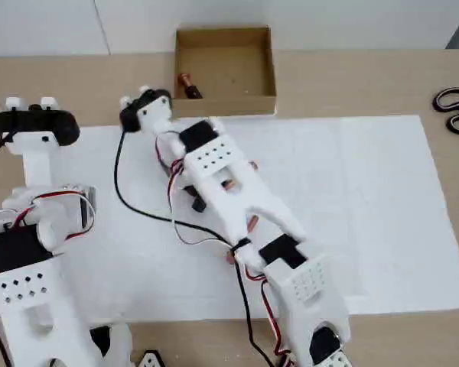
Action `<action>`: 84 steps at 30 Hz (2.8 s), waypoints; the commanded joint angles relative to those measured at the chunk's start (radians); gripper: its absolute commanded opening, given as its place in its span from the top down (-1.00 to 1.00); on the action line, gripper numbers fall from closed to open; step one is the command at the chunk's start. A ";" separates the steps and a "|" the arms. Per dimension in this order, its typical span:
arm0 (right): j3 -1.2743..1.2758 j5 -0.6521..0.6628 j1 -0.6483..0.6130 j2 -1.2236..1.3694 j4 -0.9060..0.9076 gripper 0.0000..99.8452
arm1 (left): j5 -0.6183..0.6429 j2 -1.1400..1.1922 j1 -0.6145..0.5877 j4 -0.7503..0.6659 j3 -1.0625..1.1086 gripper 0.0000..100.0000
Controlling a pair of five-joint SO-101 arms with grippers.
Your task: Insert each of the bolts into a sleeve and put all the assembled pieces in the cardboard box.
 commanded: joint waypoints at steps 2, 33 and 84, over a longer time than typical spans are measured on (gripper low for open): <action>-0.054 -0.008 -0.012 0.038 -0.041 0.51 | 0.011 -0.026 0.006 0.002 -0.041 0.68; -0.120 0.020 0.025 -0.005 -0.002 0.99 | 0.008 -0.026 0.002 -0.002 -0.041 0.69; 0.015 -0.025 0.687 -0.544 0.398 0.99 | -0.028 1.106 0.922 0.009 -0.564 0.69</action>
